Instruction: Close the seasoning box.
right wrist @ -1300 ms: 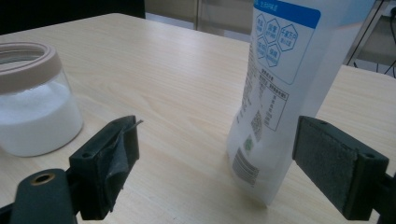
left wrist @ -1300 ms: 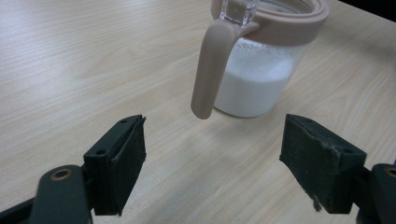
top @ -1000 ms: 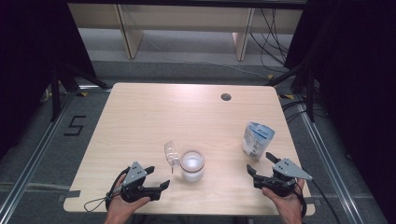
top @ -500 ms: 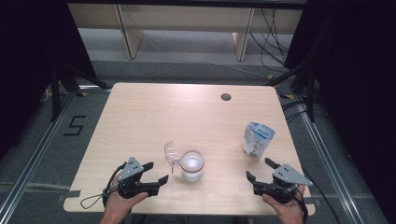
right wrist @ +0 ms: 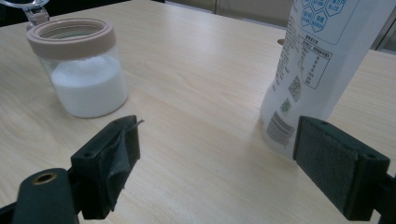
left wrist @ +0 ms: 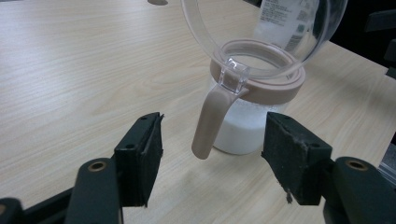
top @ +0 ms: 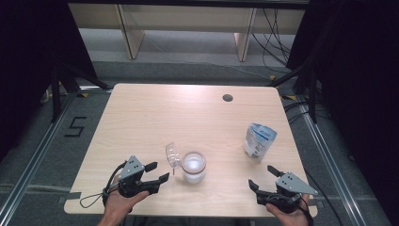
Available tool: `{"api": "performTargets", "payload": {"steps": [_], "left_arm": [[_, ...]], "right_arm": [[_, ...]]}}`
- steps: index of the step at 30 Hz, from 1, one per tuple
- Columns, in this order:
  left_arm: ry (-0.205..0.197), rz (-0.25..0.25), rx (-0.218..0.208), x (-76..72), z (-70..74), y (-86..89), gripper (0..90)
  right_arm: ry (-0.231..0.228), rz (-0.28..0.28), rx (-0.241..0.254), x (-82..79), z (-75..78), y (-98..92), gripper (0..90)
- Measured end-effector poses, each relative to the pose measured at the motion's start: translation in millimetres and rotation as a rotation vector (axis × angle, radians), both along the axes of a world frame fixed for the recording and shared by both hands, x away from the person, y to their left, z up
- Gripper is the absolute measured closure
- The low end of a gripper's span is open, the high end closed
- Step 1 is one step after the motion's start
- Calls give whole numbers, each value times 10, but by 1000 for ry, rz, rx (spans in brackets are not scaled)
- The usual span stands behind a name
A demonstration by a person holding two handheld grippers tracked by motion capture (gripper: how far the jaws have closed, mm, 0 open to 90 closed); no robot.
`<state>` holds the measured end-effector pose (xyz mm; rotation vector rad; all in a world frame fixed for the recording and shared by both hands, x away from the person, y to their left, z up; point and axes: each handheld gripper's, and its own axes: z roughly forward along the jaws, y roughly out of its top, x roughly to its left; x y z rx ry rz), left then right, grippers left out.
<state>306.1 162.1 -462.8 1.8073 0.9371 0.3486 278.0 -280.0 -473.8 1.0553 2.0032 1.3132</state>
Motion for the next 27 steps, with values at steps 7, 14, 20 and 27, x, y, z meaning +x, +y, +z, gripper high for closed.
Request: {"api": "performTargets", "payload": {"steps": [7, 14, 20, 27], "left_arm": [[-5, -2, 6, 6, 55, -10, 411], [-46, -35, 29, 32, 104, -36, 540], [-69, -43, 23, 40, 135, -55, 681], [-80, -50, 32, 38, 163, -76, 835]], "right_arm": [[14, 2, -3, -48, -12, -17, 156], [24, 5, -14, -84, -11, -37, 156], [3, 6, -4, -83, -24, -35, 157], [52, -14, 6, -127, -13, -29, 157]]}}
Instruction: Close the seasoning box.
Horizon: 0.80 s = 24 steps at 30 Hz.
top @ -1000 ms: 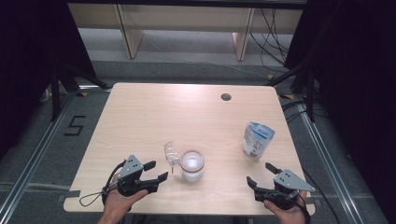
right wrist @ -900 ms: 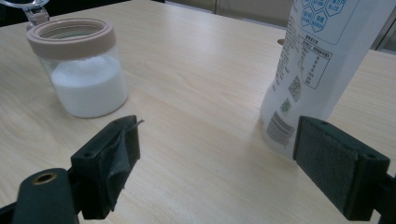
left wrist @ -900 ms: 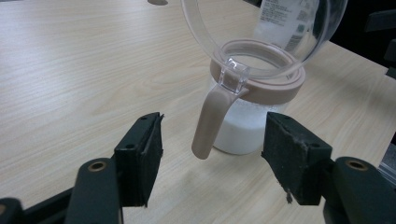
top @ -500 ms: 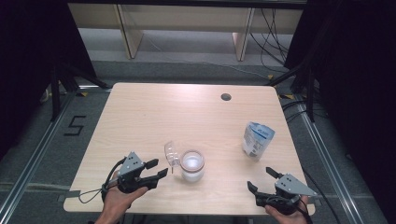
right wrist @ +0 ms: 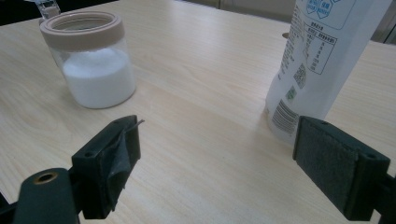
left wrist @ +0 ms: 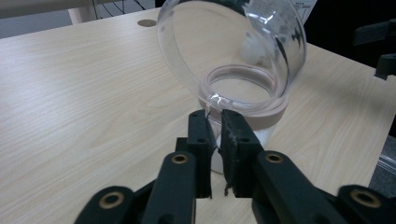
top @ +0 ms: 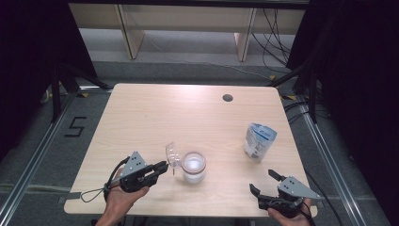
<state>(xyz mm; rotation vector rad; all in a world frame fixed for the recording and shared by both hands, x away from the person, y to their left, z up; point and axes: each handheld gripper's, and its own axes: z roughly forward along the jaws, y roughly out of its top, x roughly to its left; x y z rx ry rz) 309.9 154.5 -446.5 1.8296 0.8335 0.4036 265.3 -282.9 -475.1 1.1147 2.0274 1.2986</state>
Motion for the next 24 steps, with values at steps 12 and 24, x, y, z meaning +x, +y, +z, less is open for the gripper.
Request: {"api": "performTargets", "payload": {"steps": [12, 24], "left_arm": [[-18, -15, 8, 13, 33, -65, 894], [-27, -27, 16, 31, 69, -131, 894]], "right_arm": [[-24, 17, -13, 24, -15, -2, 158], [-35, 23, -24, 33, -18, -10, 159]]}}
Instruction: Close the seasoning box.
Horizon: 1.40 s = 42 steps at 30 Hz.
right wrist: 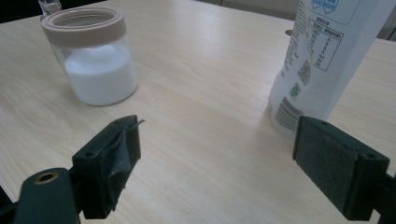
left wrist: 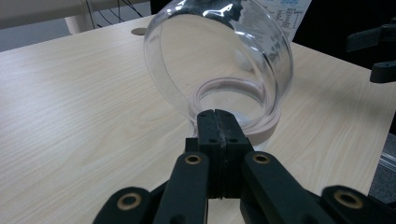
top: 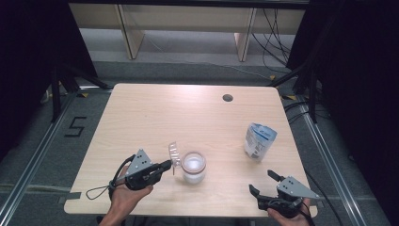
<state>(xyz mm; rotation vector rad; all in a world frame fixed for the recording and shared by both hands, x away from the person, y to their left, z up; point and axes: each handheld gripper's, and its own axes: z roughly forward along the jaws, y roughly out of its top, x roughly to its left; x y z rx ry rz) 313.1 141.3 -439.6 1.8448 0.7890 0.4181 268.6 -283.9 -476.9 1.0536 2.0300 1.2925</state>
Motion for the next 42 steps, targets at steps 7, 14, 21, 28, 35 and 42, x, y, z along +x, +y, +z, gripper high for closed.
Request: {"api": "performTargets", "payload": {"steps": [7, 14, 21, 28, 35, 42], "left_arm": [[-1, -10, 1, 9, 2, -31, 894], [-9, -28, -7, 23, 11, -71, 893], [-7, -39, 1, 36, 16, -108, 893], [7, -50, 6, 45, 24, -151, 877], [73, -83, -47, 39, 31, -173, 665], [135, -91, -58, -38, -19, -172, 419]], "right_arm": [[-1, 2, 1, 3, -1, 2, 159], [24, 10, 16, 0, -8, 15, 159], [32, 13, 5, -6, 0, 12, 159], [29, 10, 2, -5, -3, 15, 159], [23, 18, 17, 2, -6, 16, 158], [33, 20, 31, -17, -2, 37, 158]]}}
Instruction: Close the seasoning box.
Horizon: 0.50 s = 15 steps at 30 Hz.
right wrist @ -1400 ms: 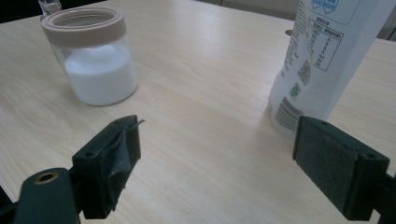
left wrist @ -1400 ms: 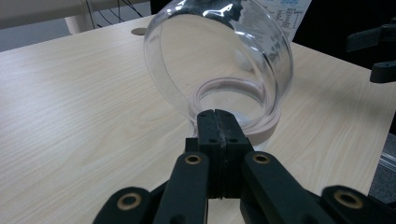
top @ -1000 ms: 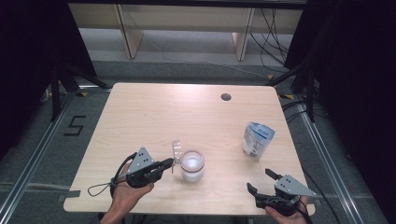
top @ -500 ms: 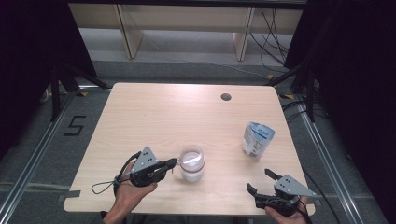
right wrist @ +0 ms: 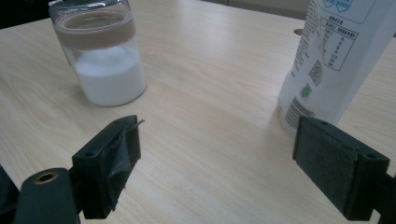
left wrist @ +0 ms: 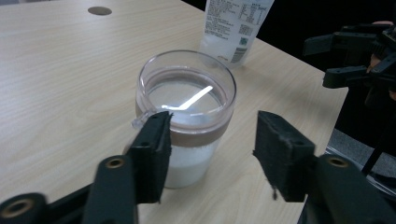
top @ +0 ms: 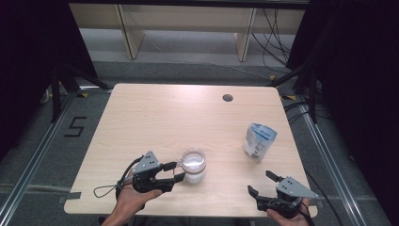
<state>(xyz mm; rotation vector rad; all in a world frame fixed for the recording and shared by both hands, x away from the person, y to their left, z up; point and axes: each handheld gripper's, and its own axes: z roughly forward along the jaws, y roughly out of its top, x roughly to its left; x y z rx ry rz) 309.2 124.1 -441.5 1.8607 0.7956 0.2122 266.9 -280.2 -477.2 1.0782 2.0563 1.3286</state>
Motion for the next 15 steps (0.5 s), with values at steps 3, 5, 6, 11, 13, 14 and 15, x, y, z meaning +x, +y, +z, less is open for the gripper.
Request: {"api": "performTargets", "payload": {"steps": [3, 5, 6, 11, 13, 14, 15], "left_arm": [[19, 11, -4, -45, -31, 17, 342], [24, 12, -4, -60, -42, 26, 327], [27, 15, -11, -76, -54, 31, 327], [18, 9, -10, -118, -122, 78, 299], [17, 20, 2, -135, -142, 95, 297], [16, 20, 2, -137, -150, 101, 295], [19, 21, -8, -142, -166, 105, 291]], "right_arm": [[-1, 17, -8, 4, 1, 11, 158], [3, 28, -2, 2, -1, 20, 158], [3, 28, -2, 2, -1, 20, 158], [11, 44, -2, -16, -4, 35, 158], [10, 36, -10, -24, 0, 35, 158], [6, 41, -3, -22, -5, 42, 158], [8, 47, -1, -23, -3, 44, 158]]}}
